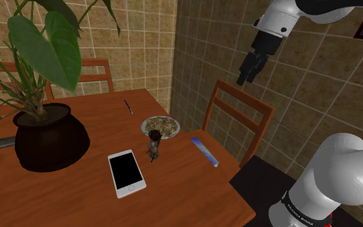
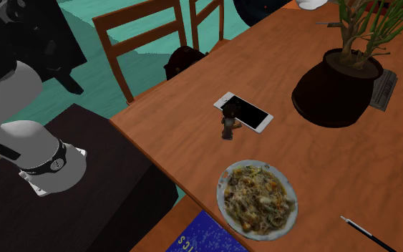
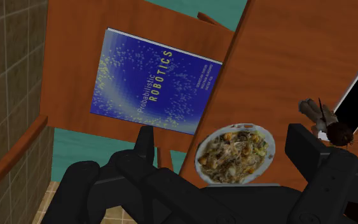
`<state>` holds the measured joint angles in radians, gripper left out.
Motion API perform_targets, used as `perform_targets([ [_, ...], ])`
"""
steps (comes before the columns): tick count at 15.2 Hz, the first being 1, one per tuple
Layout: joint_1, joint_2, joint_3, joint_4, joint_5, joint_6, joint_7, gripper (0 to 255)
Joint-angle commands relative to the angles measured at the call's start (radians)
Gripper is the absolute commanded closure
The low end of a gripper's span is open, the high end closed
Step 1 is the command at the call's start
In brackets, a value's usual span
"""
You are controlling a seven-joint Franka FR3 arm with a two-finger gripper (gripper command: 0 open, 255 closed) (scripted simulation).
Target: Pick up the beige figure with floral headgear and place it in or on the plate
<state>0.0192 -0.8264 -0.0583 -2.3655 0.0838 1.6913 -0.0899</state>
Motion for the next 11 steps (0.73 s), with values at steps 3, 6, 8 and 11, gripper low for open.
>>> perform_targets([
  [3,0.014,0.042,0.041,0.004,0.018,0.031,0.038,0],
  [6,0.033,0.114,0.101,0.020,0.040,0.076,0.094,0],
  [8,0.044,0.166,0.141,0.037,0.051,0.105,0.131,0],
  [11,0.057,0.252,0.198,0.071,0.062,0.146,0.187,0],
])
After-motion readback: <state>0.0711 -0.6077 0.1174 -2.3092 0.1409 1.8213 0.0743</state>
